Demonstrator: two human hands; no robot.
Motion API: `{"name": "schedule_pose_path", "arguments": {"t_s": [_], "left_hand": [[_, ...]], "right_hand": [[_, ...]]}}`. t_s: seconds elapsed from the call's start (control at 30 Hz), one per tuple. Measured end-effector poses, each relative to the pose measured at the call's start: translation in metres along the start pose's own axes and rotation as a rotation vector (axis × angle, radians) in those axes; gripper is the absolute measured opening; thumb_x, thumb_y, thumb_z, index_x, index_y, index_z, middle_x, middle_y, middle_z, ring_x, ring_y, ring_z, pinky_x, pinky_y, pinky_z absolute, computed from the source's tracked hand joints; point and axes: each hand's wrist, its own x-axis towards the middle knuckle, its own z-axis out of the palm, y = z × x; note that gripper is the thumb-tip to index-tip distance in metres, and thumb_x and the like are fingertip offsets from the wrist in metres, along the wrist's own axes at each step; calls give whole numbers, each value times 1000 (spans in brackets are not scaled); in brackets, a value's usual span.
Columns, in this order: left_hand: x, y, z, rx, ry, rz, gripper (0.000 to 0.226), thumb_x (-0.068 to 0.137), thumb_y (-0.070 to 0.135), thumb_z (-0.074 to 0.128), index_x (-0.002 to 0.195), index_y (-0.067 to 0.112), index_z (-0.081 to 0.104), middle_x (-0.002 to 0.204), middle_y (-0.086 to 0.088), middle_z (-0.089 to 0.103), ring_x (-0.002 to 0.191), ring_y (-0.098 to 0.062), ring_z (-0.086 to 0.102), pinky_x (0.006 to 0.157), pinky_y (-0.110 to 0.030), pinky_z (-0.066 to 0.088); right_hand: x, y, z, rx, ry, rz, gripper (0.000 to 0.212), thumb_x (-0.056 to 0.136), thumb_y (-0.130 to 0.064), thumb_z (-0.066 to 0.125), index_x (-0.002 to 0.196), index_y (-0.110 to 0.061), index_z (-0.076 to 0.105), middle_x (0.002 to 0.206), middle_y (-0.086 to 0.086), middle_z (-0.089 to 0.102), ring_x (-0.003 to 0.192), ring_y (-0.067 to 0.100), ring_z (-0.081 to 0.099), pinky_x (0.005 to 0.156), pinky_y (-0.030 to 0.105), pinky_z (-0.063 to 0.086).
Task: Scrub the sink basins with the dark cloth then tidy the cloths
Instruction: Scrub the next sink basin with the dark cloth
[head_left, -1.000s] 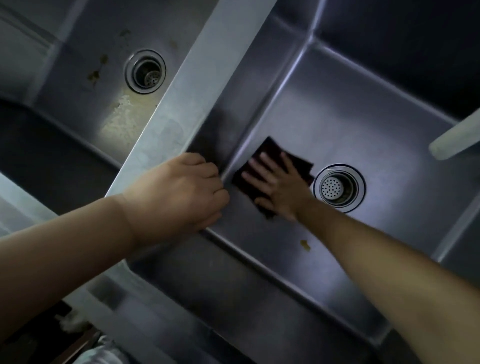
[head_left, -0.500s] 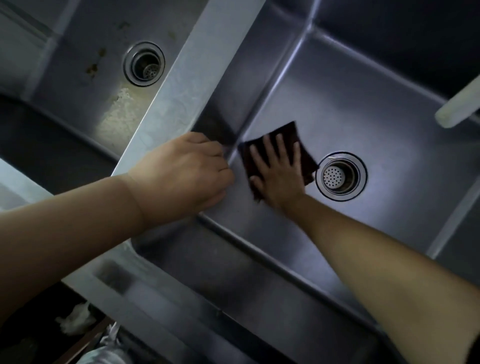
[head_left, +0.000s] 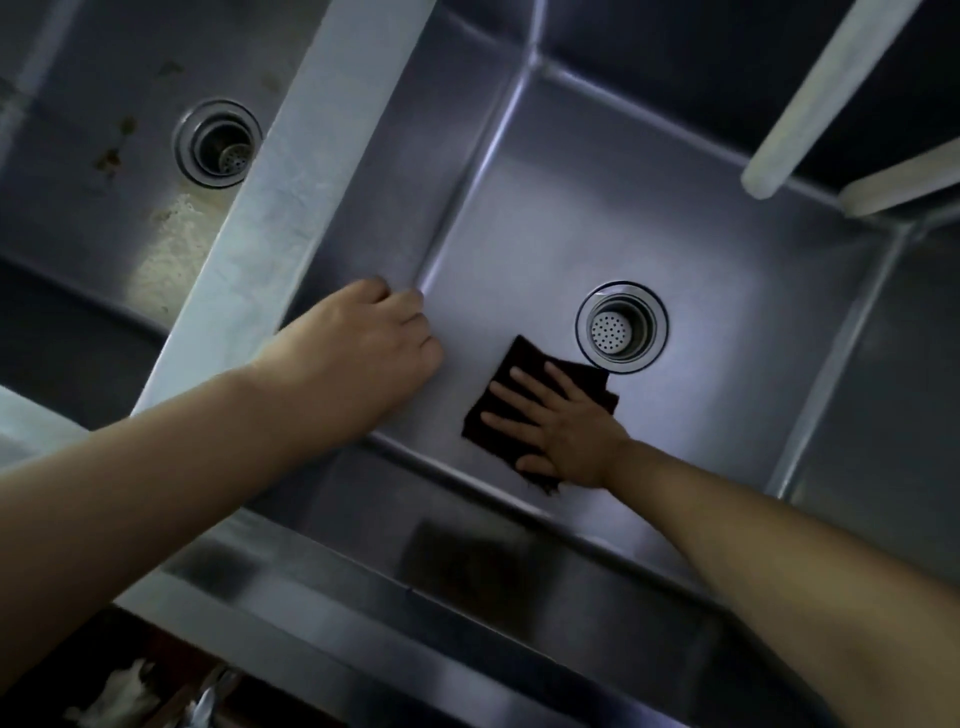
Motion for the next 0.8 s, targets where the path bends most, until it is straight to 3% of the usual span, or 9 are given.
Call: {"name": "schedule_pose_path", "arguments": {"t_s": [0.1,0.2,0.3,0.37,0.5,0.57,0.67,0.73,0.8], "left_hand": [[12,15,18,-75,-25,-34,10,66,17,53,66,14,62,64,-6,60,68,-28,58,58,-31,43],[21,25,40,-157,-14,-13,26,65,19,36,63,11,60,62,-9,60,63,-28,58,54,-30,44],[26,28,54,-191,-24,-15,25,63,19,35,62,10,58,61,-9,58,63,-29,58,54,-30,44],[27,30,58,-217,-53,-34,21,62,19,39,62,10,58,61,-9,58,64,-29,58,54,-31,45],[28,33,53,-244,-81,-43,5,58,14,58,60,11,57,61,-9,57,63,-30,58,52,-32,43],[28,33,50,-245,-120,-50,14,54,11,70,60,11,57,61,-9,58,64,-31,58,53,-32,45],[31,33,47,-259,-141,-73,24,47,10,79,59,11,57,60,-9,58,63,-31,59,53,-32,46],[33,34,48,-276,-114,-78,22,50,11,77,59,11,58,61,-9,58,65,-31,59,54,-33,46],[34,35,49,-304,-59,-74,14,55,12,71,61,11,58,62,-9,57,67,-32,58,55,-35,45]], "right_hand": [[23,35,-11,5,14,207,66,85,-55,36,145,-28,33,153,8,31,141,35,25,112,55,14],[44,66,-25,59,21,427,67,91,-56,28,150,-29,14,159,8,10,146,33,2,114,50,-4],[49,60,-26,82,-1,547,67,96,-54,30,150,-30,-1,159,6,-7,145,31,-13,113,49,-12],[43,36,-19,88,27,532,67,93,-54,31,151,-29,9,159,10,3,145,35,-3,113,53,-7],[1,-16,2,53,13,271,66,86,-53,35,146,-27,31,154,13,25,142,38,19,112,59,10],[-36,-28,12,32,-24,160,64,87,-55,38,145,-28,32,154,11,27,142,37,20,112,59,12],[-98,-19,23,-26,-72,134,67,86,-58,38,145,-29,29,153,7,27,140,34,19,111,57,9],[-128,-3,27,-45,-84,233,76,83,-58,37,150,-30,16,152,7,26,141,33,14,112,56,4],[-137,10,27,-33,-119,371,82,82,-58,33,151,-29,0,152,8,21,145,32,-1,112,53,-1]]}}
